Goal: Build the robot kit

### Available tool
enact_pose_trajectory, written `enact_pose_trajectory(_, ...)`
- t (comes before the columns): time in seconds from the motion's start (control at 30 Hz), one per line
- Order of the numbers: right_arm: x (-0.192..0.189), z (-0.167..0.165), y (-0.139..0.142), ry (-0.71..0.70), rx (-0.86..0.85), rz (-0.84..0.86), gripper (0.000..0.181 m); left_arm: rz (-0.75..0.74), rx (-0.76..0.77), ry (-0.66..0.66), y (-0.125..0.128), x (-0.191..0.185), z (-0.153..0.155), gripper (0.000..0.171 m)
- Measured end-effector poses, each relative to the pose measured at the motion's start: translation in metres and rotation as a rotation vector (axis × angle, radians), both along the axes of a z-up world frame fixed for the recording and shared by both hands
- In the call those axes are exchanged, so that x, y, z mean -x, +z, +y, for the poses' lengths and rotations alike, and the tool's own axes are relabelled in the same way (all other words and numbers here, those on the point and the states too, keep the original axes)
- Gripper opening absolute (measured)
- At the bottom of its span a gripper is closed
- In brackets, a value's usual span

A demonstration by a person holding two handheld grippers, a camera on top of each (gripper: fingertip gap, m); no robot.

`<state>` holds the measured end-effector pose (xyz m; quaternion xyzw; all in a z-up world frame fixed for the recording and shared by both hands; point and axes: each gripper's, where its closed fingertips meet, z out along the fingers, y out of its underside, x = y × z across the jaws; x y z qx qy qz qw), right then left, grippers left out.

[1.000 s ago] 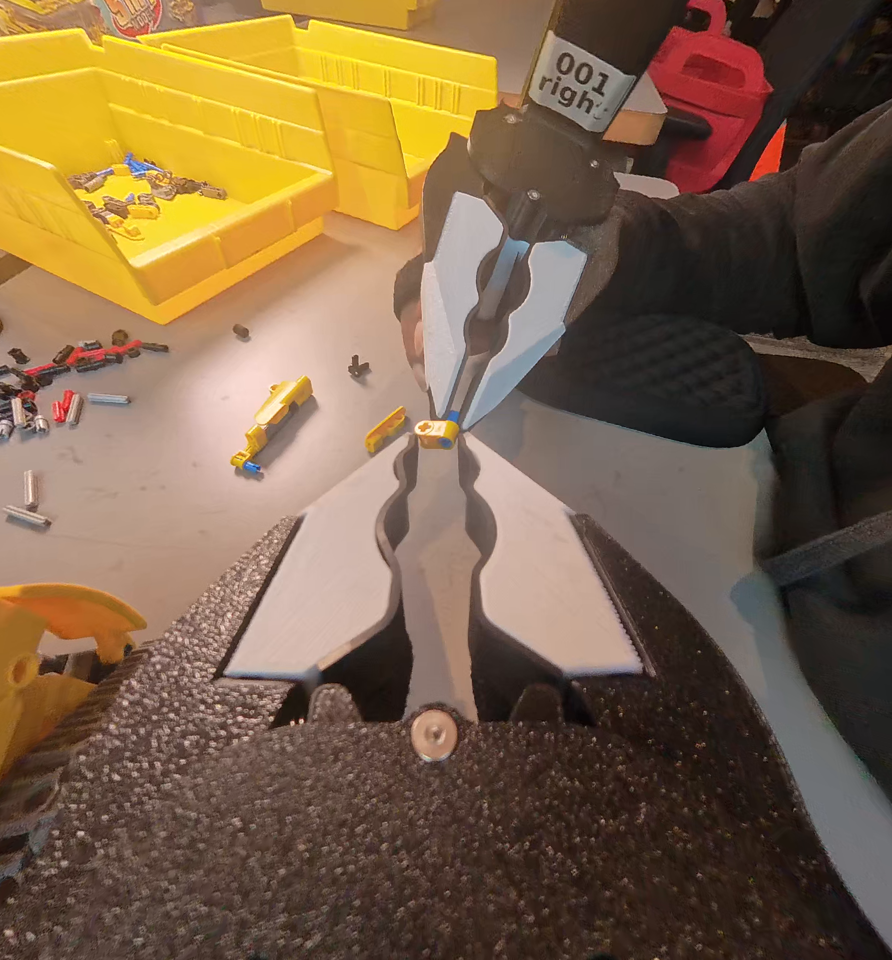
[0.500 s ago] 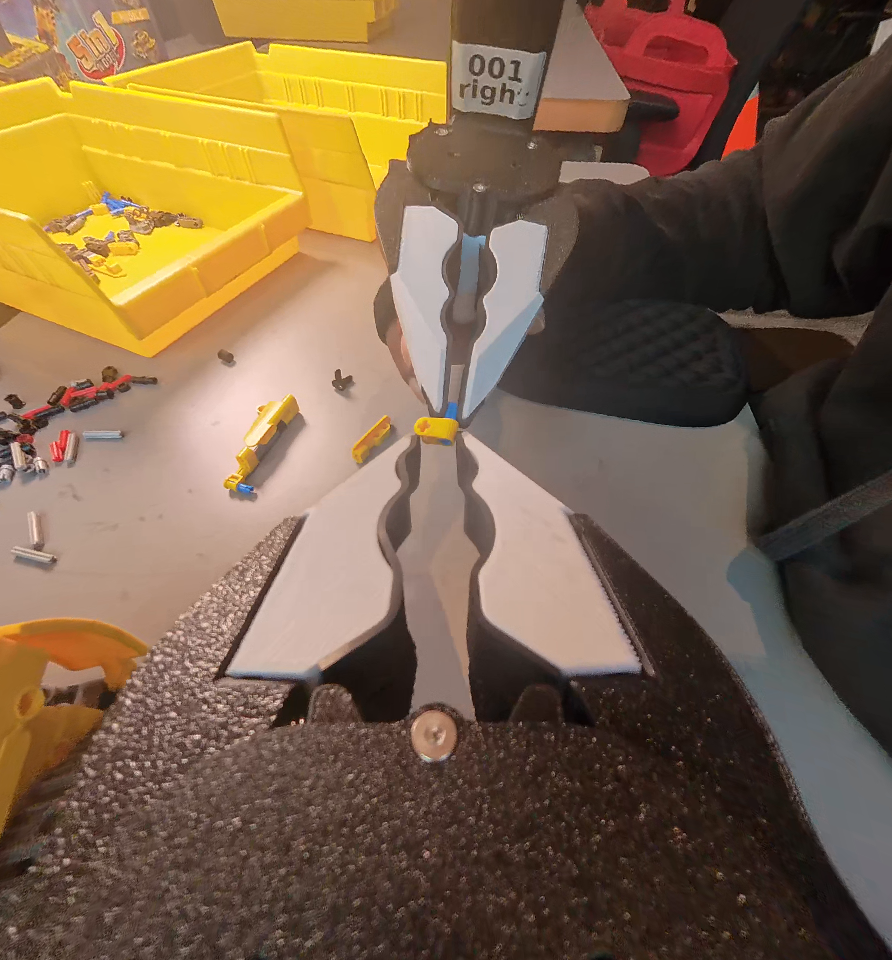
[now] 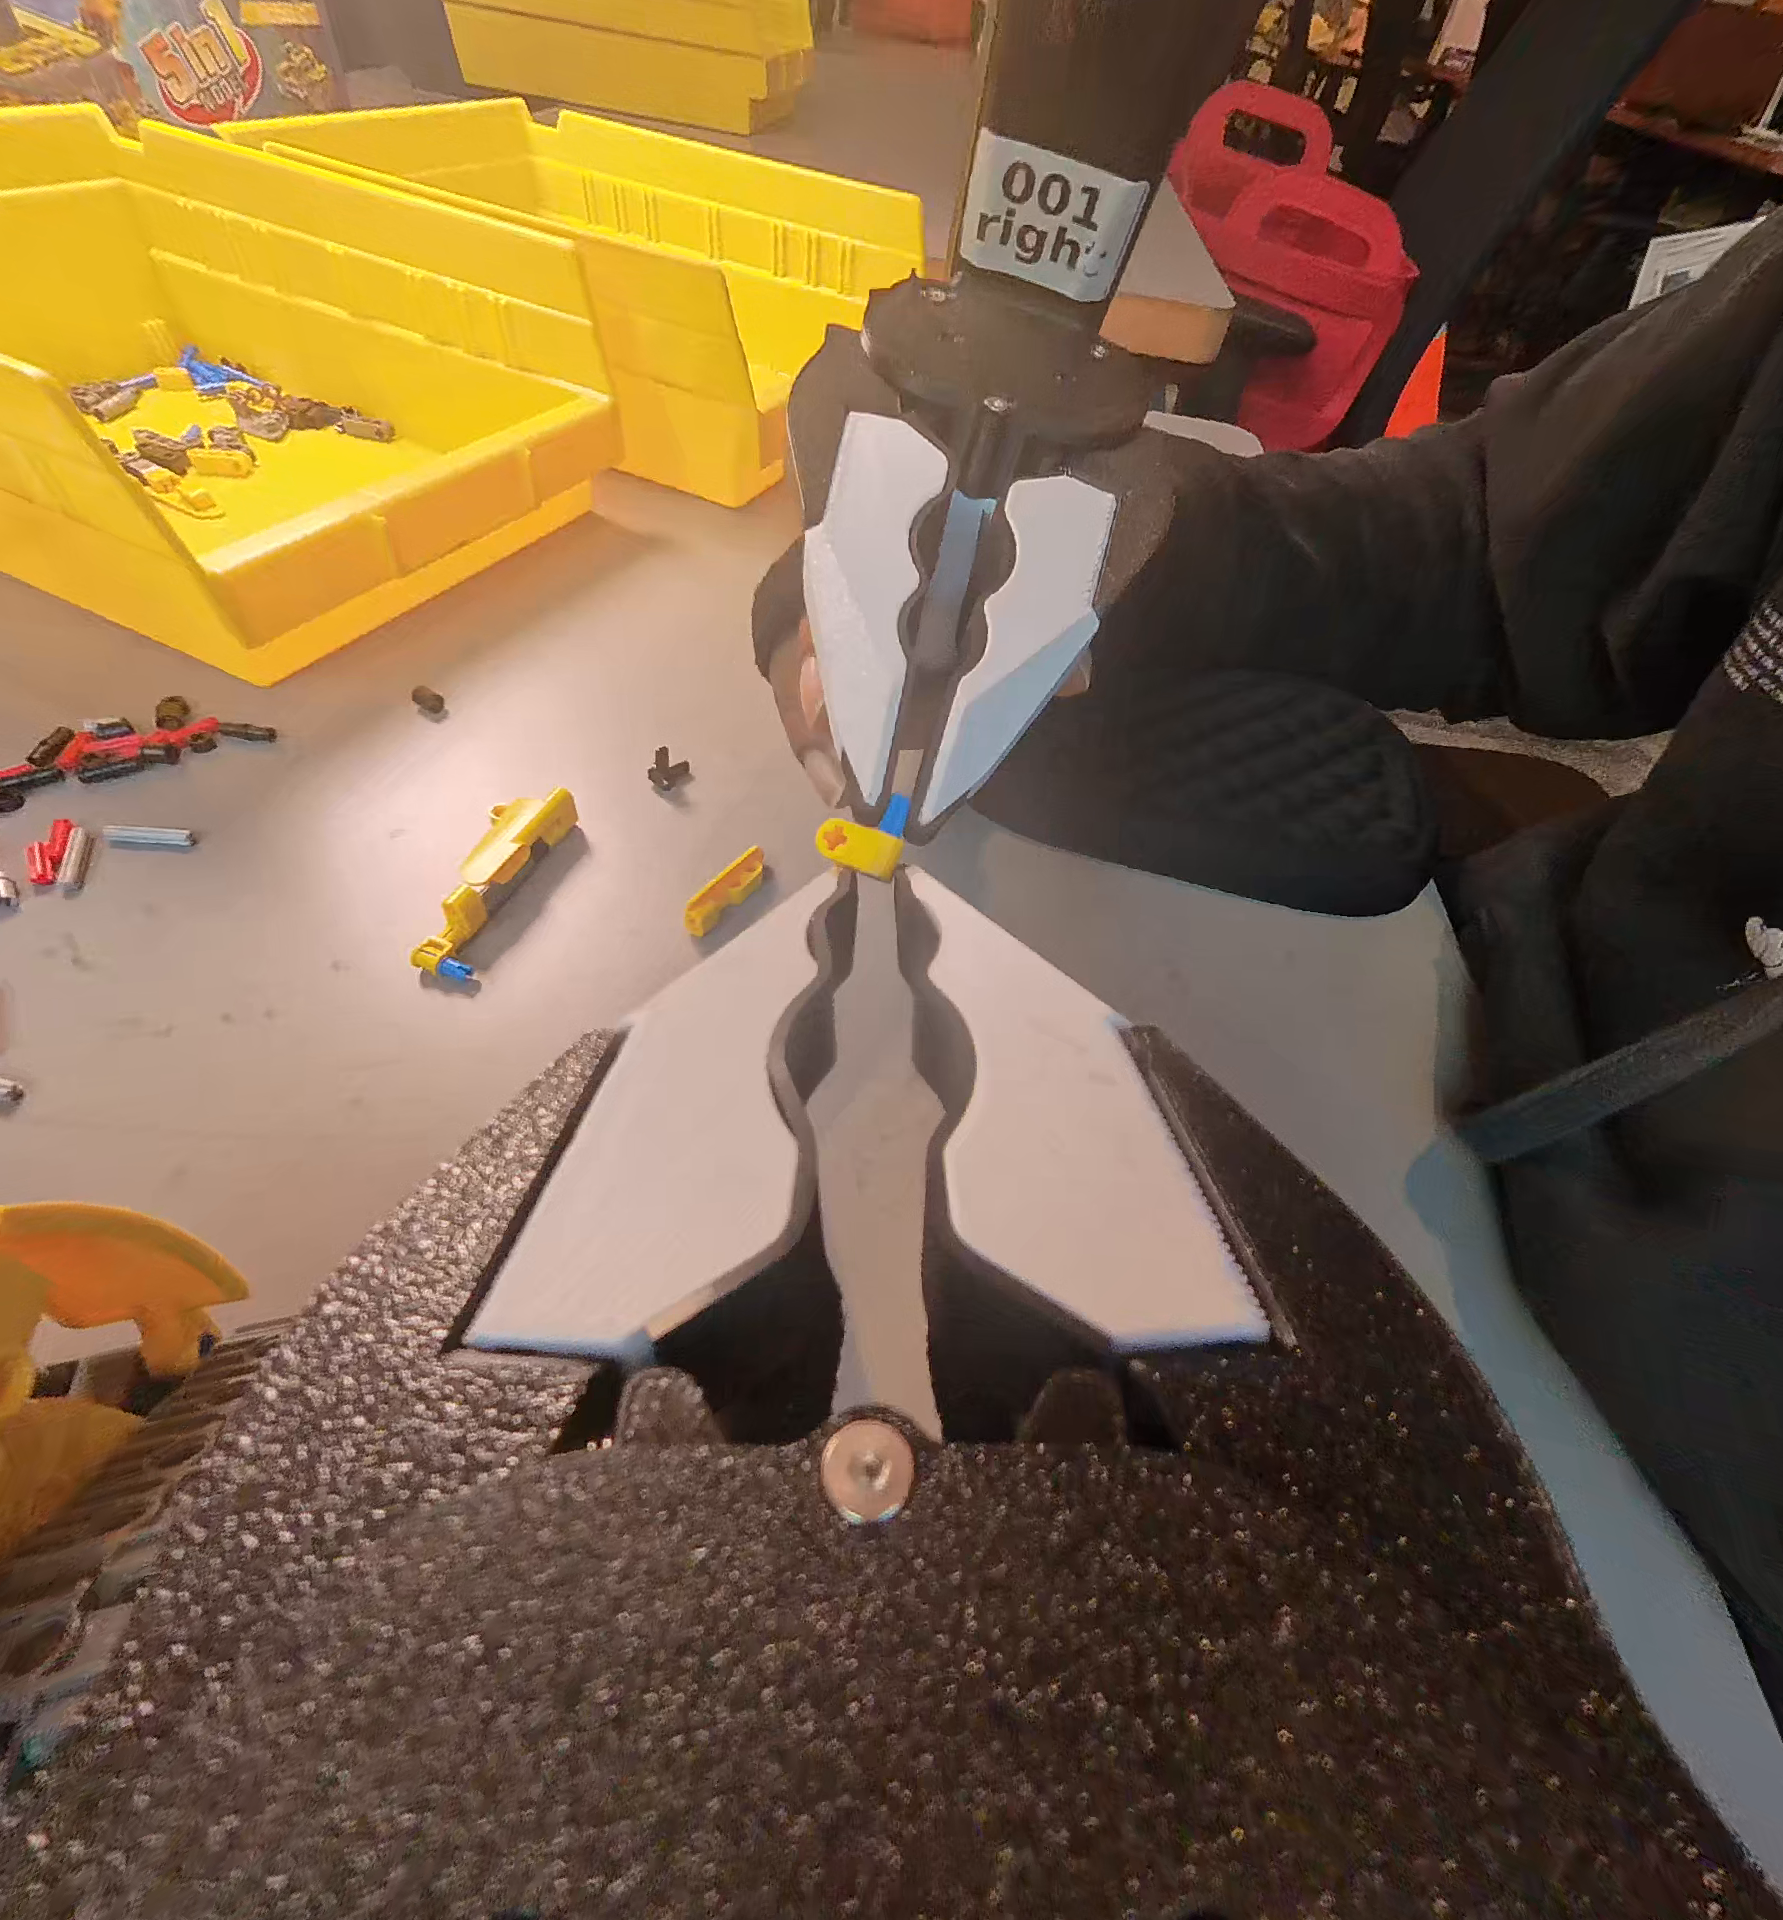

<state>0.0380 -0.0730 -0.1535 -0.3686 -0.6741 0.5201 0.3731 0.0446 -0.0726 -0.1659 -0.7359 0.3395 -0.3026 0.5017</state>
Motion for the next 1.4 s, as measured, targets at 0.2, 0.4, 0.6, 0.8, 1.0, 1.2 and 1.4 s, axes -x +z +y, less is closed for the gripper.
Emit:
enact_pose_trajectory(0.2,-0.002,0.0,0.002,0.012,-0.008,0.024,0.004,0.031,-0.007,0.004,-0.006,0.0,0.001,0.008)
enact_pose_trajectory(0.4,-0.007,-0.01,0.005,0.043,-0.127,0.082,0.004,-0.188,0.131,-0.087,0.009,-0.005,-0.008,0.029)
enact_pose_trajectory(0.6,-0.012,-0.026,0.001,0.115,-0.173,0.084,0.004,-0.204,0.133,-0.171,0.013,-0.013,-0.02,0.015)
enact_pose_trajectory(0.8,-0.018,-0.03,0.004,0.166,-0.099,0.074,0.004,-0.116,0.051,-0.193,0.01,-0.018,-0.026,0.014)
enact_pose_trajectory(1.0,-0.018,-0.024,0.003,0.154,-0.064,0.035,0.004,-0.041,-0.006,-0.154,0.009,-0.016,-0.022,0.014)
enact_pose_trajectory(1.2,-0.045,0.089,-0.03,-0.218,-0.118,-0.317,0.025,0.068,-0.024,-0.029,-0.002,-0.001,-0.005,0.014)
enact_pose_trajectory(1.4,-0.064,0.129,-0.083,-0.385,-0.056,-0.569,0.027,0.121,-0.001,-0.007,-0.014,-0.001,-0.001,0.014)
